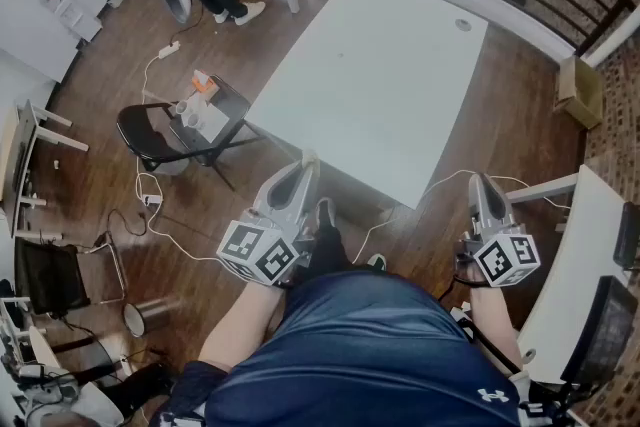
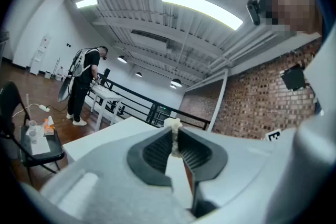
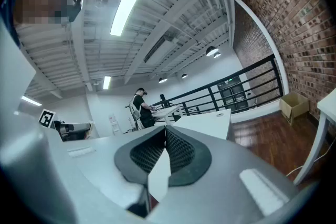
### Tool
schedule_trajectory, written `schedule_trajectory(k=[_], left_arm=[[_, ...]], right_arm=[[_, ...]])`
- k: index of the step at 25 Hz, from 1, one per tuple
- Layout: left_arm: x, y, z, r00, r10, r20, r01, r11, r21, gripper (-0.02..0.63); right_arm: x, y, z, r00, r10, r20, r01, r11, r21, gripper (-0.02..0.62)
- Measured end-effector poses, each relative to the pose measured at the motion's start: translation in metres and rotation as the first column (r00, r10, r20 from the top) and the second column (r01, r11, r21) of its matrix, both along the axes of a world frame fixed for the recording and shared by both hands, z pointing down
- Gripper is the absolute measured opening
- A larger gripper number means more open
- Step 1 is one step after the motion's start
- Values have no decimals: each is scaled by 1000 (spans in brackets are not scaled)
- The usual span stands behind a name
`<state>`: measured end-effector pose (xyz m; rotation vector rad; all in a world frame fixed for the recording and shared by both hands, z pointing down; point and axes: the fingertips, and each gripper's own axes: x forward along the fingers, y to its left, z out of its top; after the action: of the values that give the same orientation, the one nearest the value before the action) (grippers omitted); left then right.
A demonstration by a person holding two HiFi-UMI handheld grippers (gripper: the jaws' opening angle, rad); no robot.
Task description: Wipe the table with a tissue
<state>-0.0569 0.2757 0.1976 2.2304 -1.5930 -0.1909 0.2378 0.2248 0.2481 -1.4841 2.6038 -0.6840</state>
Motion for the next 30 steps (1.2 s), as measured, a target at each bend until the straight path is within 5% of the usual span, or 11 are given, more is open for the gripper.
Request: schedule_trajectory(k=[7,16,20,26,30], left_arm=[[-38,-95,19,999,34,25,-34,999,10,35],[-110,-228,54,992,124,-18,-124,992,-22,35],[-136,-272,89,988,143,52,-141,989,-45,35],[-137,-323,143,982,155,111,-142,983,-117,35],[-126,-346,185,960,235,151,-196,953,-232,35]], right_arm=[[-15,-68,23,996,63,-56,-65,997,-35,11],[-96,-162,22,974,77,-215,-89,995,-44,11],[-124,-189,40,966,67,-251,-85,994,-64,11],[-144,-228,75,962,11,-274,-41,994,-102,11],[-153,-259,107,970,-34,-242,2,992,-130,11]])
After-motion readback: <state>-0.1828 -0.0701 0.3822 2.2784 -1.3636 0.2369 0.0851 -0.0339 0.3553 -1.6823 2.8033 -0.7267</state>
